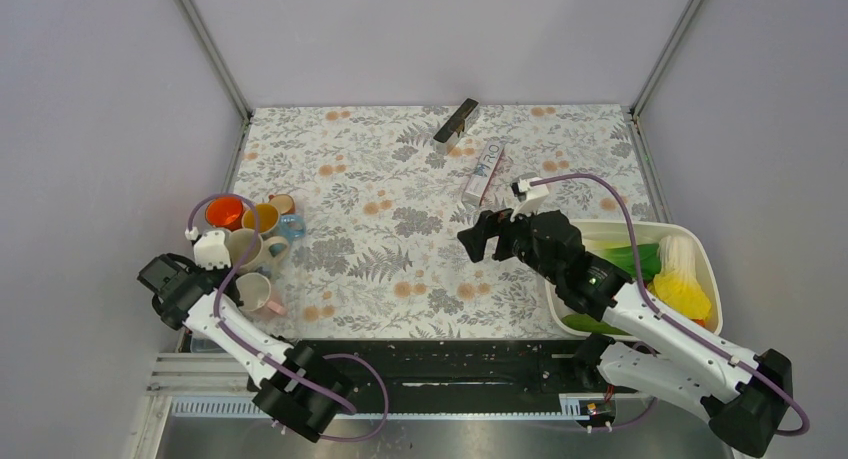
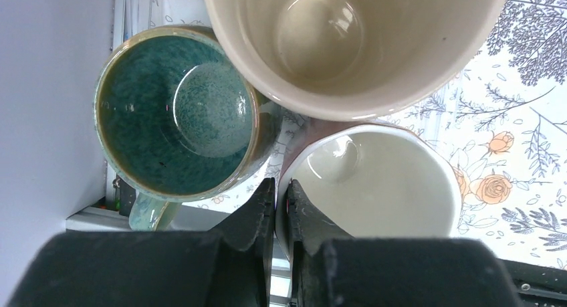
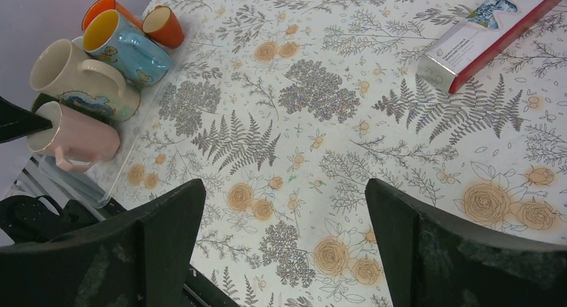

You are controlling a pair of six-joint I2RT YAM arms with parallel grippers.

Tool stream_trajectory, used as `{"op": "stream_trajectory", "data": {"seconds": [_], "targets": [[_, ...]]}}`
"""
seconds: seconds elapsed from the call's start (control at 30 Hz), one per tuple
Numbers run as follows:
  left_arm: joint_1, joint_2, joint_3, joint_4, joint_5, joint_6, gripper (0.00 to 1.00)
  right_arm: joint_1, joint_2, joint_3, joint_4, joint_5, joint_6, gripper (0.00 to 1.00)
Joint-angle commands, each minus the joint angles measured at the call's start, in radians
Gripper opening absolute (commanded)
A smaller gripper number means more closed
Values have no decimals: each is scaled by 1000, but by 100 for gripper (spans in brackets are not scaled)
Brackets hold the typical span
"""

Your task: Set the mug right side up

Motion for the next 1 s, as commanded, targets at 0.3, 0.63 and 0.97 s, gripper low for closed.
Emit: {"op": "stream_trajectory", "data": {"seconds": [0.3, 0.63, 0.97], "targets": [[8, 79, -7, -96, -49, 134, 0, -3, -52, 40, -7, 5, -1, 99], [7, 65, 49, -222, -53, 180, 0, -3, -50, 43, -12, 5, -9, 99], [7, 51, 46, -149, -78, 157, 38, -2, -36, 46, -9, 6, -13, 99]]}}
